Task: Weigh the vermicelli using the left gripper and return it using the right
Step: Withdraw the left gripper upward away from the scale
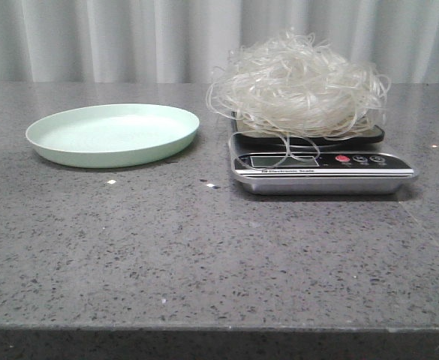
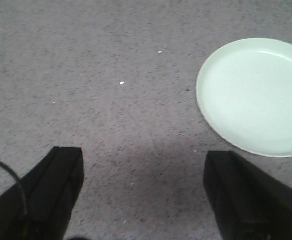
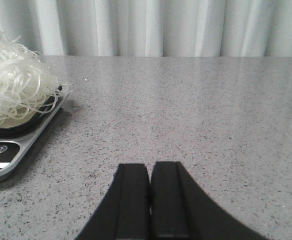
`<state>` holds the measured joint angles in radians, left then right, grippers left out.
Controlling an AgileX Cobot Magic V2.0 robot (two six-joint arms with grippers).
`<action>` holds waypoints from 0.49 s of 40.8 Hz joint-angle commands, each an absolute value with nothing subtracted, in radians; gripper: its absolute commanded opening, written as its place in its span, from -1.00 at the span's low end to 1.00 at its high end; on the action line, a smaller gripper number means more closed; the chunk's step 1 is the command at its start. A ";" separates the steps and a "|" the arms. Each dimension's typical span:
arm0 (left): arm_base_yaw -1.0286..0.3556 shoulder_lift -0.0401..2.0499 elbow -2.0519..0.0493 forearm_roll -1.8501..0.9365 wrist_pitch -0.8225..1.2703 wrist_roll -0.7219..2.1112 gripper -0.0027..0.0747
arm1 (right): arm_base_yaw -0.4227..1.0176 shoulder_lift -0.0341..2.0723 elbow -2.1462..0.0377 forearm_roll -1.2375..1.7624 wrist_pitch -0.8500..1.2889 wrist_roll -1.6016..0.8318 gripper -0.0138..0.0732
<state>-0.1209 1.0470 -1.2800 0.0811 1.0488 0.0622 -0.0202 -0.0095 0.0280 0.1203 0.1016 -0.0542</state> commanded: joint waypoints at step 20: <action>-0.110 0.476 -0.627 0.147 0.653 0.027 -0.58 | -0.028 -0.027 0.011 0.111 -0.162 -0.053 -0.34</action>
